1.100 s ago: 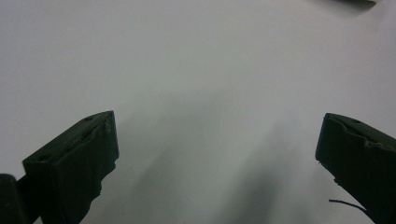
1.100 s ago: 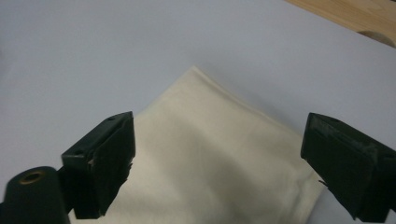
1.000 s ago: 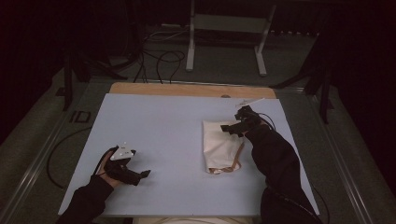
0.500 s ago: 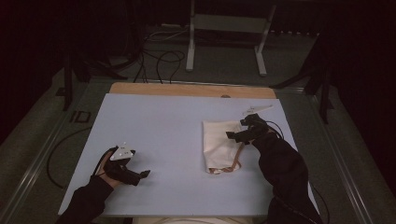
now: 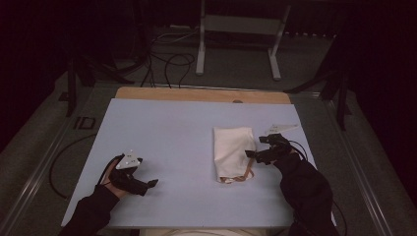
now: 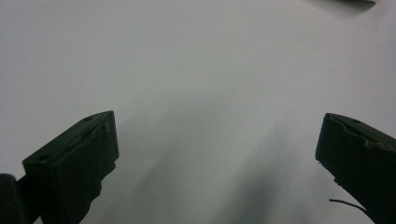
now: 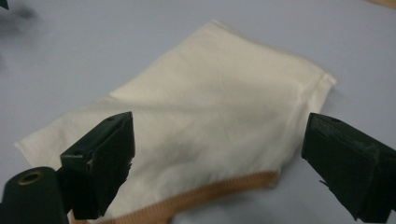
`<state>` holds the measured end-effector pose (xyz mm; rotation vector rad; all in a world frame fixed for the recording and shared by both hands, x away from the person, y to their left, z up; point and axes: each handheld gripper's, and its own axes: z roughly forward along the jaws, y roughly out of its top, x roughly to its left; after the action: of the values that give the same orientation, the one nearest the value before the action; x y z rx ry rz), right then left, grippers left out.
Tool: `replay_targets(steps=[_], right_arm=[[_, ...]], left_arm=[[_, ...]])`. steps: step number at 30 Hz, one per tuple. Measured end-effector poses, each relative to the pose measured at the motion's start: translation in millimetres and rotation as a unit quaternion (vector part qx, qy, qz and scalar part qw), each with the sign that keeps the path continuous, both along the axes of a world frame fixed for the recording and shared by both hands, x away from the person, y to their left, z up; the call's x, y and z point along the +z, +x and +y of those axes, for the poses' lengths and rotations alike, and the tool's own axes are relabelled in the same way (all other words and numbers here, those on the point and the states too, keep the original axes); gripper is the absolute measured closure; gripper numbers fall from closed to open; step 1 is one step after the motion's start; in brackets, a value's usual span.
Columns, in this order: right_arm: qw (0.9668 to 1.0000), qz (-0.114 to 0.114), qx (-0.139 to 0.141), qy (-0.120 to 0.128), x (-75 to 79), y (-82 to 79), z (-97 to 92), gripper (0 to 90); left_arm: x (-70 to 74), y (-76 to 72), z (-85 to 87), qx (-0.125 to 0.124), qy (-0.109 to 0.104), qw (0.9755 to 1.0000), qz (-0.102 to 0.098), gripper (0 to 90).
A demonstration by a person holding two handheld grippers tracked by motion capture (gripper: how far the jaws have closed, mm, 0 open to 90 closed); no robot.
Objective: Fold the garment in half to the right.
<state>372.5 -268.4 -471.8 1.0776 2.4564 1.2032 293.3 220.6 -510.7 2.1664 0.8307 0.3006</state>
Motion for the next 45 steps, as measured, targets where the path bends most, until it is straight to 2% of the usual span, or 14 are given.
replay_targets(steps=[9,16,19,32,41,45], right_arm=[[0.9999,0.002,-0.008,0.01,-9.7,-17.3,-12.1,9.7],[0.9999,-0.005,0.006,0.007,-16.0,-34.0,-15.4,9.7],[0.9999,-0.005,0.015,0.0,-19.0,-43.1,-15.7,9.7],[0.9999,0.0,0.01,-0.008,-30.5,-69.9,-24.9,9.7],[0.9999,0.002,-0.005,-0.013,-40.7,-85.0,-31.8,9.7],[0.9995,0.0,0.002,-0.033,-45.1,-87.9,-28.5,9.7]], left_arm=[[0.5,-0.4,0.4,0.001,-0.001,1.0,-0.001,0.1],[0.6,-0.5,0.7,0.002,-0.003,1.0,-0.001,0.1],[0.7,-0.7,0.7,0.0,-0.001,1.0,-0.002,0.1],[1.6,-1.4,1.8,0.0,-0.002,1.0,-0.002,0.1],[1.5,-1.7,1.5,-0.002,0.0,1.0,-0.003,0.1],[2.4,-2.4,1.8,0.0,-0.001,1.0,-0.006,0.1]])
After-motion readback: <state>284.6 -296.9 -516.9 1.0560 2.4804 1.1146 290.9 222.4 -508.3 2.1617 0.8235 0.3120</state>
